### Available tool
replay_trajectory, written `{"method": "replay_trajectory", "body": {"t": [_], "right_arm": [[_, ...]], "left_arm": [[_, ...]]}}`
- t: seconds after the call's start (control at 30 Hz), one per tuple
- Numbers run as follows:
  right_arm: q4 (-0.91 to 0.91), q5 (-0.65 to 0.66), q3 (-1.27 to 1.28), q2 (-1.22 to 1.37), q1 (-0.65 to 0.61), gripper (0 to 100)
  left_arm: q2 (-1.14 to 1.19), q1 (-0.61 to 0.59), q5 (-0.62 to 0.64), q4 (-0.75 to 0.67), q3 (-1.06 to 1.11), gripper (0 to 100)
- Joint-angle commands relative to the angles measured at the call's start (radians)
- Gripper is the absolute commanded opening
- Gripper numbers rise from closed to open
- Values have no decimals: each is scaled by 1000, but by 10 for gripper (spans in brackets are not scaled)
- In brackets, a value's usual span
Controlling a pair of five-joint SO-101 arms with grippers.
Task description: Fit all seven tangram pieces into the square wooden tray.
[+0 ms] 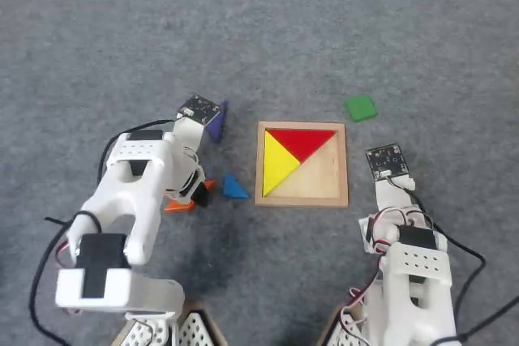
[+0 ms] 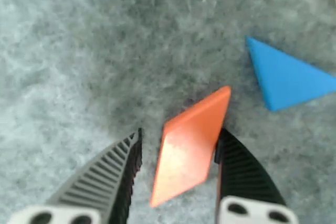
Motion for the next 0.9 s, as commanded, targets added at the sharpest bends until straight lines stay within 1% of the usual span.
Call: {"method": "replay_trajectory", "body": {"t": [0.0, 0.2, 0.37, 0.53, 0.63, 0.73, 0.87], "right_arm": [[-10, -2, -6, -24, 5, 41], [-10, -2, -6, -24, 5, 41], [-10, -2, -6, -24, 5, 41], [-10, -2, -5, -24, 5, 41], [-10, -2, -5, -24, 5, 41], [-10, -2, -5, -24, 5, 41], [-10, -2, -5, -24, 7, 41]], "left_arm": [[54, -3, -5, 18, -73, 201], [152, 44, 11, 106, -166, 70], [267, 58, 84, 167, -298, 14], [310, 61, 178, 227, -461, 13], [310, 64, 216, 288, -568, 13], [310, 95, 242, 354, -654, 13], [310, 184, 296, 400, -737, 13]]}}
